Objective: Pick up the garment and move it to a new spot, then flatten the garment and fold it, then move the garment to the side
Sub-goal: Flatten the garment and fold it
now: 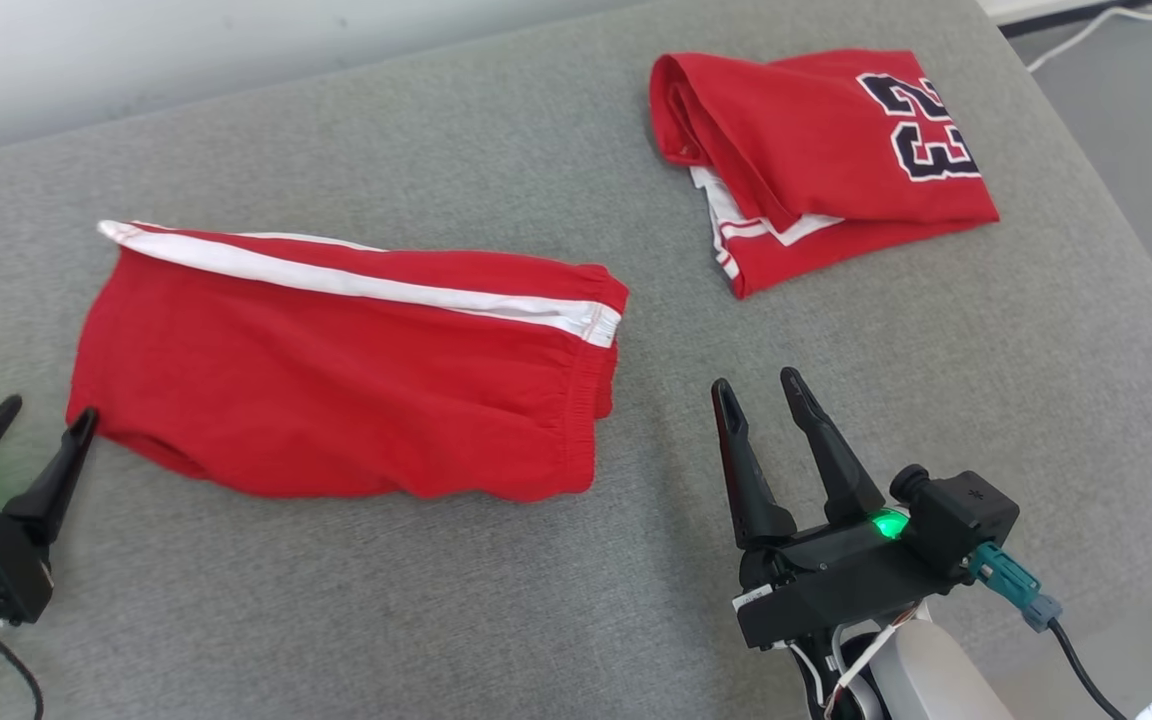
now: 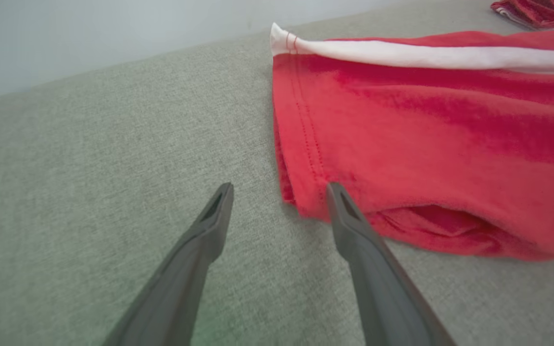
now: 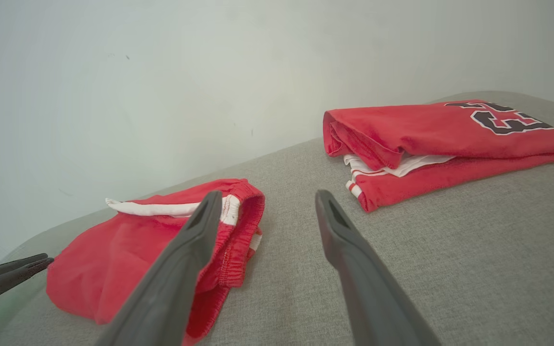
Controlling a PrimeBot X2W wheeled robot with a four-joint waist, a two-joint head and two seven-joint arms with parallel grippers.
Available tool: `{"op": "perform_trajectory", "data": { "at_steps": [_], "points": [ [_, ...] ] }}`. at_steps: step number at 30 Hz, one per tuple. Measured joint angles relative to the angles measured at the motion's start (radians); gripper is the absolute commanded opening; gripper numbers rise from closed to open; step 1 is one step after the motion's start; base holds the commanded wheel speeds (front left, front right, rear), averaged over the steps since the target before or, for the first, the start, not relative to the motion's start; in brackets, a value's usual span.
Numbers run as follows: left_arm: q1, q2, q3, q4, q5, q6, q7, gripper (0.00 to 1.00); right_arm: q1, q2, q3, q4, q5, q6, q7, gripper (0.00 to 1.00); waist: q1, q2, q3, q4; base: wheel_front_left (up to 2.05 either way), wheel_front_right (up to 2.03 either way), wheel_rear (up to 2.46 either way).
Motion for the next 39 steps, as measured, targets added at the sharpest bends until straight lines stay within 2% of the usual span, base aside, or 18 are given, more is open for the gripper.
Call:
{"op": "perform_trajectory", "data": {
  "at_steps": [10,11,12,13,19,28,39],
  "points": [
    [-0.021,0.017,-0.064,0.002,-0.083,0.0,0.041,0.99,-0.002,0.0,0.009,-0.004,0.015,0.0,0.0,1.0,0.0,0.0,0.03,-0.033,0.0,0.0,0.0],
    [-0.024,0.019,-0.073,0.0,-0.091,0.0,0.049,0.74,-0.002,0.0,0.009,-0.003,0.017,0.0,0.0,1.0,0.0001,0.0,0.03,-0.035,0.0,0.0,0.0],
    [-0.028,0.022,-0.081,0.0,-0.097,0.0,0.055,0.4,-0.002,0.0,0.009,-0.002,0.018,0.0,0.0,1.0,0.0,0.0,0.03,-0.035,0.0,0.0,0.0],
    [-0.031,0.023,-0.088,-0.001,-0.105,0.0,0.064,0.0,-0.002,0.0,0.009,-0.002,0.017,0.0,0.0,1.0,0.0,0.0,0.029,-0.035,0.0,0.0,0.0],
    [-0.042,0.024,-0.131,-0.025,-0.124,0.0,0.076,0.0,-0.006,0.0,0.012,0.003,0.016,0.0,0.0,1.0,0.0,0.0,0.02,-0.025,0.0,0.0,0.0],
    [-0.034,0.021,-0.152,-0.049,-0.126,0.0,-0.005,0.0,-0.002,0.001,-0.003,0.013,0.01,0.0,0.0,1.0,0.0002,0.0,-0.018,0.009,0.0,0.0,0.0],
    [0.083,-0.008,-0.138,-0.122,-0.124,0.023,-0.059,0.0,0.032,0.001,-0.055,0.028,-0.008,0.0,0.0,1.0,0.0001,0.0,-0.076,0.1,0.0,0.0,0.0]
  ]
}}
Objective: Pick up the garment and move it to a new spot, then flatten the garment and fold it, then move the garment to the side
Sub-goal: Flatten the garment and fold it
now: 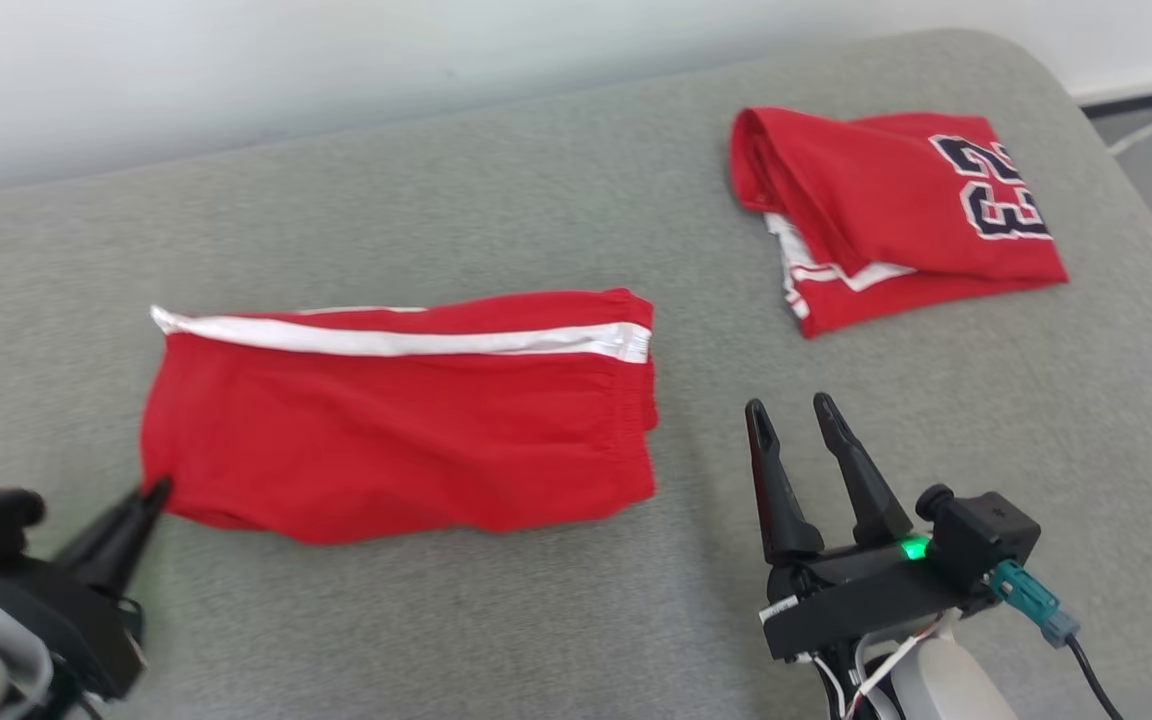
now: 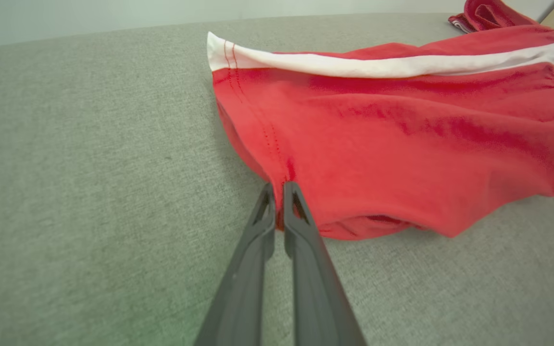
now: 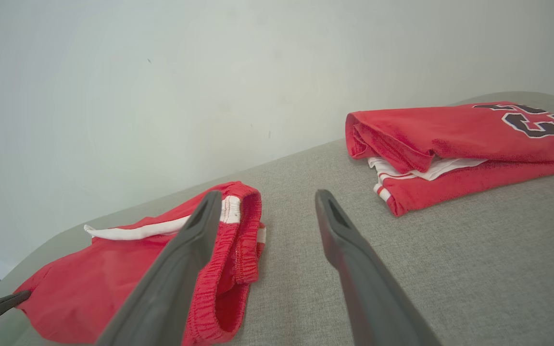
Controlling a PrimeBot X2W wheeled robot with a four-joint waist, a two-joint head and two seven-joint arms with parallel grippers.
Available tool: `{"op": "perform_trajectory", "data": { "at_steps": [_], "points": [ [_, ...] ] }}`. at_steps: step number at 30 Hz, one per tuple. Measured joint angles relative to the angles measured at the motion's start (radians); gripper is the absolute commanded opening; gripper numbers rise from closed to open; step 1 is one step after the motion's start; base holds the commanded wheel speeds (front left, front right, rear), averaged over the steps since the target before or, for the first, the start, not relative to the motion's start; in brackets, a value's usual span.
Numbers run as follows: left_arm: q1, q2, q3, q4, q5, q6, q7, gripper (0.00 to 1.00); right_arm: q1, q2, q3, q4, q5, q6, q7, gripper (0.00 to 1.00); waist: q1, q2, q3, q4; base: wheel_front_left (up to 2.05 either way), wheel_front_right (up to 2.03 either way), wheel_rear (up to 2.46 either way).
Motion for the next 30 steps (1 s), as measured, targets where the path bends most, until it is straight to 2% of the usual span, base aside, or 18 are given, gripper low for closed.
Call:
{"op": "perform_trajectory", "data": {
  "at_steps": [10,20,21,22,23,27,30],
  "points": [
    [0.132,-0.051,0.077,-0.097,0.029,0.054,-0.007,0.0,0.03,0.0,-0.02,0.013,-0.013,0.0,0.0,1.0,-0.0001,0.0,-0.037,0.077,0.0,0.0,0.0],
    [0.203,-0.105,0.17,-0.111,0.105,0.056,-0.008,0.0,0.039,-0.001,-0.023,0.036,-0.021,0.0,0.0,1.0,-0.0001,0.0,-0.055,0.121,0.0,0.0,0.0],
    [0.206,-0.11,0.19,-0.112,0.125,0.06,-0.008,0.16,0.039,-0.001,-0.022,0.037,-0.021,0.0,0.0,1.0,-0.0001,0.0,-0.054,0.122,0.0,0.0,0.0],
    [0.207,-0.115,0.205,-0.113,0.147,0.066,-0.008,0.75,0.038,-0.001,-0.022,0.039,-0.021,0.0,0.0,1.0,-0.0001,0.0,-0.053,0.122,0.0,0.0,0.0],
    [0.21,-0.12,0.225,-0.114,0.164,0.071,-0.008,1.0,0.038,-0.001,-0.021,0.04,-0.022,0.0,0.0,1.0,-0.0001,0.0,-0.053,0.122,0.0,0.0,0.0],
    [0.25,-0.154,0.316,-0.133,0.237,0.084,-0.008,1.0,0.038,-0.001,-0.021,0.043,-0.024,0.0,0.0,1.0,-0.0001,0.0,-0.051,0.122,0.0,0.0,0.0],
    [0.279,-0.179,0.412,-0.172,0.323,0.119,-0.008,1.0,0.037,-0.001,-0.032,0.038,-0.031,0.0,0.0,1.0,-0.0001,0.0002,-0.049,0.122,0.0,0.0,0.0]
  ]
}}
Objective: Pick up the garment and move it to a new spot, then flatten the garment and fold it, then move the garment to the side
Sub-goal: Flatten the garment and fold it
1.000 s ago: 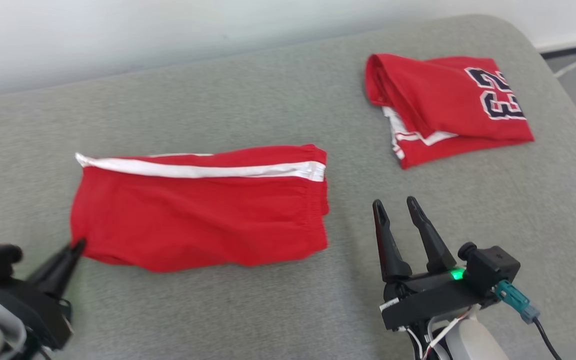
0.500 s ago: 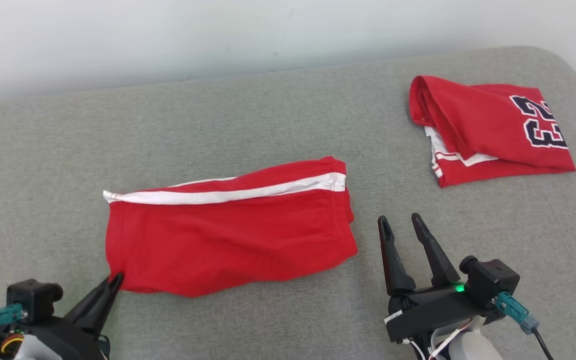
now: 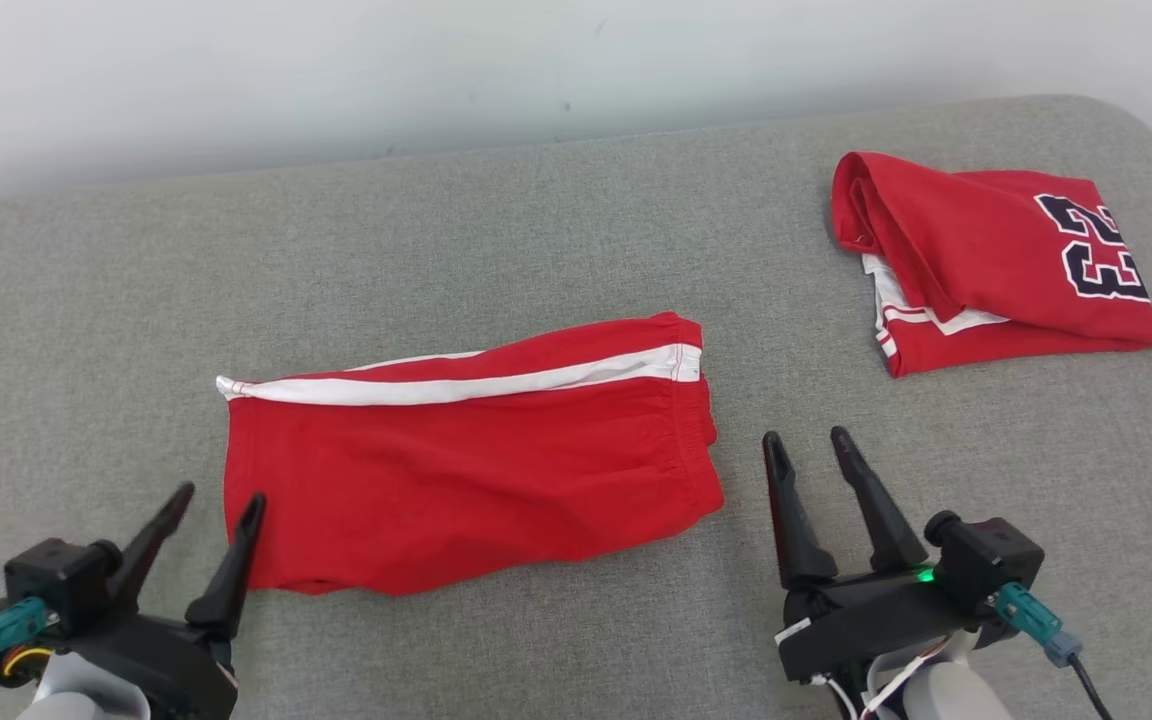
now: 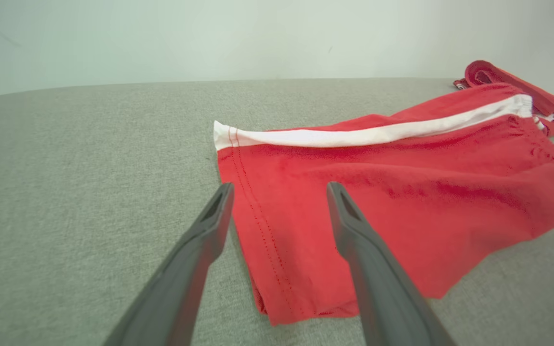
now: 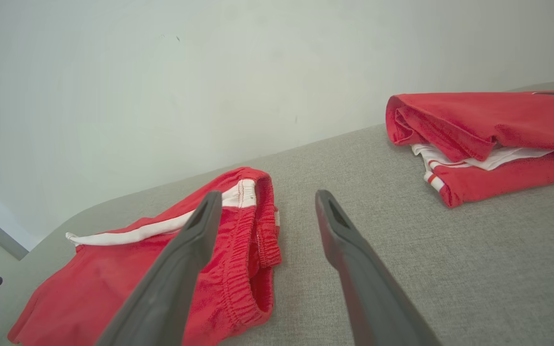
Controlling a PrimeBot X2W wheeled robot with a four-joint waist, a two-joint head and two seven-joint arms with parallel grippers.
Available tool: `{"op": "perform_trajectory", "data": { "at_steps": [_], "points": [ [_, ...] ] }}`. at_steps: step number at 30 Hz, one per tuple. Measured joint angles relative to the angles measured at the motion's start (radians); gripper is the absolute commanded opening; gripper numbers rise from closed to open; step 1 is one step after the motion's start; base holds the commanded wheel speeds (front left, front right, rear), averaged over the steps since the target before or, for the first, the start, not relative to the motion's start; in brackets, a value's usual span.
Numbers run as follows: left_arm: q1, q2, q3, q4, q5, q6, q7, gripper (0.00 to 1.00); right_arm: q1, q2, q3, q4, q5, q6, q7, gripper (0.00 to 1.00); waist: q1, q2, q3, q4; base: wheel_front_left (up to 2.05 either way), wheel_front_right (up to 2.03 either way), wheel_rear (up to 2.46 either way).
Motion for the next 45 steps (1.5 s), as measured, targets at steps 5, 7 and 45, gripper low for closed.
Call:
{"op": "perform_trajectory", "data": {
  "at_steps": [5,7,45],
  "points": [
    [0.067,-0.051,0.157,-0.078,0.103,0.044,0.0,1.0,0.0,-0.001,-0.026,-0.016,-0.039,0.0,0.0,1.0,0.0,0.0,0.002,0.004,0.0,0.0,0.0],
    [0.106,-0.084,0.234,-0.118,0.144,0.053,0.0,1.0,0.001,0.0,-0.032,-0.024,-0.047,0.0,0.0,1.0,0.0,0.0,0.0,0.008,0.0,0.0,0.0],
    [0.426,-0.409,0.644,-0.244,0.574,-0.007,0.0,1.0,0.131,0.001,-0.141,-0.006,-0.179,0.0,0.025,1.0,-0.0001,-0.0001,-0.17,0.074,0.0,0.0,0.0]
  ]
}}
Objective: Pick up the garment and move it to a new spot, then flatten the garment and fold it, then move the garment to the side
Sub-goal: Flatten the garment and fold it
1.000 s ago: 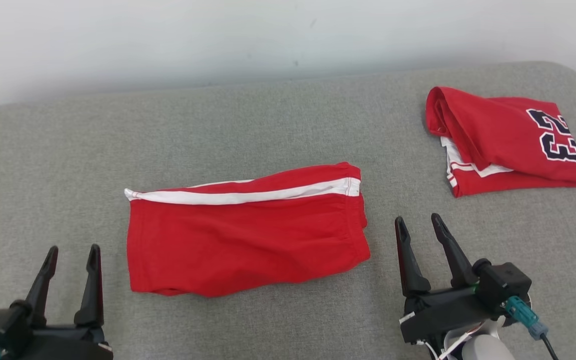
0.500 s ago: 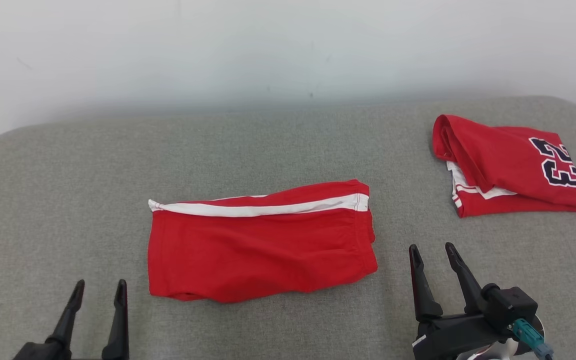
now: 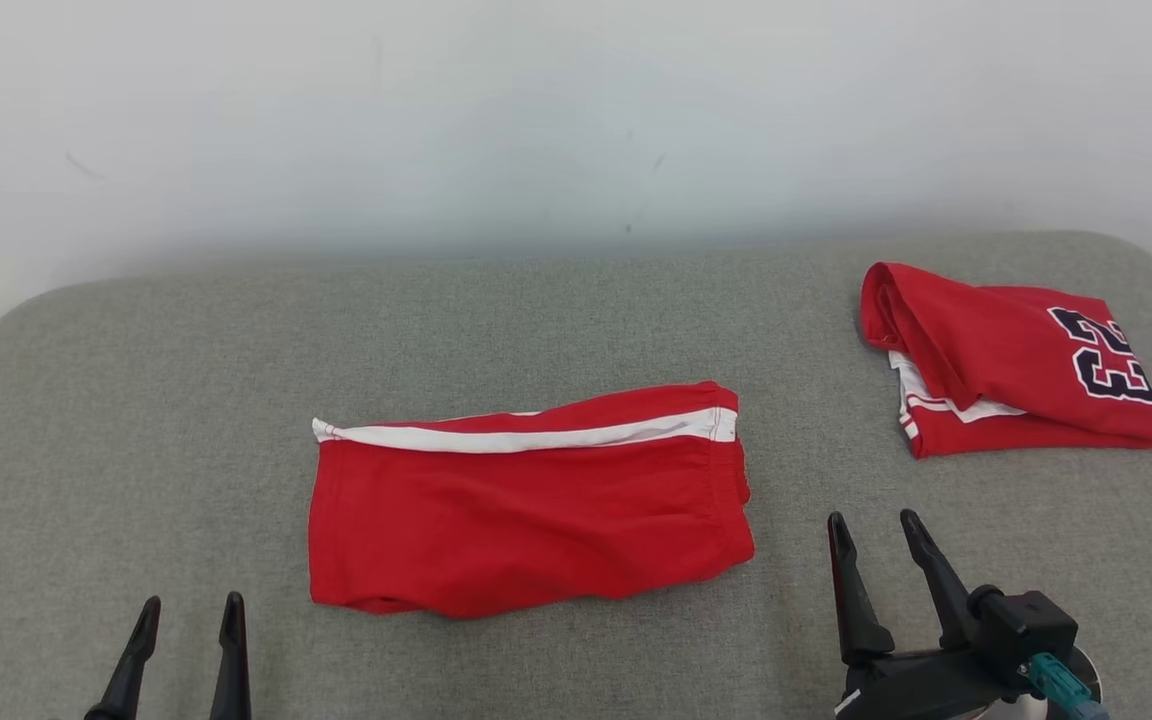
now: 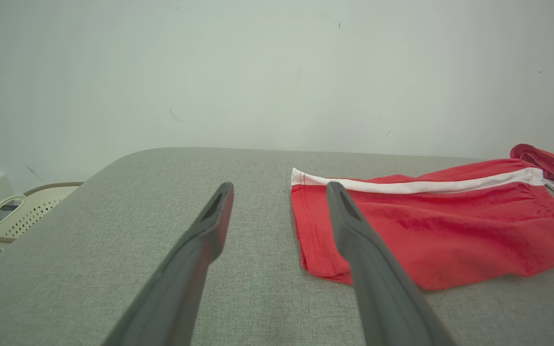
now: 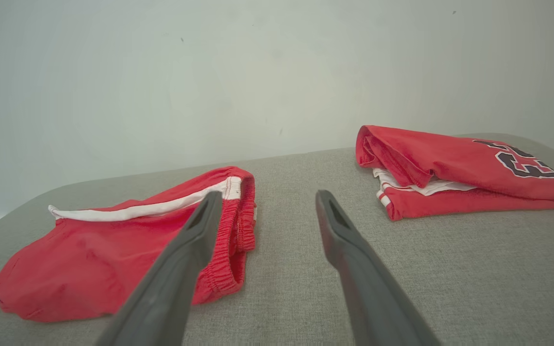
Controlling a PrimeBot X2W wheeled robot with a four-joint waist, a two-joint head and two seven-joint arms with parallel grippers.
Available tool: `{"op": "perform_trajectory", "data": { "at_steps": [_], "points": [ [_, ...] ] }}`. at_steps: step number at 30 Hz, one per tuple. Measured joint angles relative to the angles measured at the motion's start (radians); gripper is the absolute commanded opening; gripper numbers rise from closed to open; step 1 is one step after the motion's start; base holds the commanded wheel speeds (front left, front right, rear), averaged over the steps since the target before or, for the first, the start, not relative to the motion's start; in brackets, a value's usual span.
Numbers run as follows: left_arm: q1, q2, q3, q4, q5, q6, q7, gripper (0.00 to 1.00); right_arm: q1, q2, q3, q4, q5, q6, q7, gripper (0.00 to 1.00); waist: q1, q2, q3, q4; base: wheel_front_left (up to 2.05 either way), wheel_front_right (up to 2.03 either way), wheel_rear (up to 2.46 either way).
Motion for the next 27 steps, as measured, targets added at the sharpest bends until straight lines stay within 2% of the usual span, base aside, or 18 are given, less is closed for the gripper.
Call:
{"op": "perform_trajectory", "data": {
  "at_steps": [27],
  "points": [
    [0.027,-0.042,0.072,-0.017,0.059,-0.039,0.0,1.0,0.015,0.0,0.001,-0.013,-0.006,0.0,0.009,1.0,0.0001,0.0,-0.004,-0.002,0.0,0.0,0.0]
  ]
}}
